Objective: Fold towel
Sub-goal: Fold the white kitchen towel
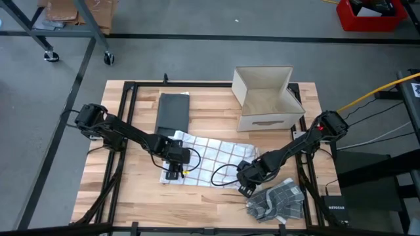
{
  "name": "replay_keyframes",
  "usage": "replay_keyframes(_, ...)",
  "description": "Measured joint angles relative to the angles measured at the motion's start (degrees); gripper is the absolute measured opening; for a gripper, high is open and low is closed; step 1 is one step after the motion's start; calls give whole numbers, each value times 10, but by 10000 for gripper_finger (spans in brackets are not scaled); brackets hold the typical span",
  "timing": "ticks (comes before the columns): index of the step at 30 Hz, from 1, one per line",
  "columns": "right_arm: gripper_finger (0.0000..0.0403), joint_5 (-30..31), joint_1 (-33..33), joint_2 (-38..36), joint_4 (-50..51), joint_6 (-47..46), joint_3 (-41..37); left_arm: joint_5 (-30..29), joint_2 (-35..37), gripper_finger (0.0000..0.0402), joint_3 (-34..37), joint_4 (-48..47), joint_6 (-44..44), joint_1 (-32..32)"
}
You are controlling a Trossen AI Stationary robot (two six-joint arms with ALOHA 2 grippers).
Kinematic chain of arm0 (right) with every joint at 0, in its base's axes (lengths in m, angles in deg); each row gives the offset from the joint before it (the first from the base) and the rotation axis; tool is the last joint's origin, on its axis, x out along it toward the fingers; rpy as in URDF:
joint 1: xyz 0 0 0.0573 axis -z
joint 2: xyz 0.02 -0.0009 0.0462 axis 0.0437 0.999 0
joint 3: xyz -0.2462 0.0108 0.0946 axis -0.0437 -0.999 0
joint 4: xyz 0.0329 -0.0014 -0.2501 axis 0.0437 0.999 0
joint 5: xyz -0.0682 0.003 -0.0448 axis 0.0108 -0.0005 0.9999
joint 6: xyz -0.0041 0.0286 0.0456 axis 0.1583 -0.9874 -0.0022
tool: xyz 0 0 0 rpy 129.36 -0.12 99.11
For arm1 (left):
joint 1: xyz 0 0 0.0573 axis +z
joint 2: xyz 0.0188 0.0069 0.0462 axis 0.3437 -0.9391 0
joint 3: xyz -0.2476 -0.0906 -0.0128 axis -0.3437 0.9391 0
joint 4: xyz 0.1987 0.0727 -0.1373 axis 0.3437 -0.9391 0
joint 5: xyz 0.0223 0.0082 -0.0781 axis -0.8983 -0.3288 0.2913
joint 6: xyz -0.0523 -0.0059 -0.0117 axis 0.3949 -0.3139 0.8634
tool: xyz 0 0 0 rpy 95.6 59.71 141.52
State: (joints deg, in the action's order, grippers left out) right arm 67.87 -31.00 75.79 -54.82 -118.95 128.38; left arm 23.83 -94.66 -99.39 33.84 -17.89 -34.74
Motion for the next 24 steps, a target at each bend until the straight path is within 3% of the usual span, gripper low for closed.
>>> replay_keyframes(6, 123, -4, 0, 0, -2, 0, 0, 0, -20, 145, 0, -4, 1, 0)
replay_keyframes(15, 9, -10, 0, 0, -49, 1, 0, 0, -23, 145, -1, -28, 3, 0)
replay_keyframes(21, 23, -11, 0, 0, -60, 0, 0, 0, -23, 145, -1, -30, -3, 0)
replay_keyframes(24, 11, -22, 0, 0, -60, 0, 0, 0, -23, 145, -1, -31, -2, 0)
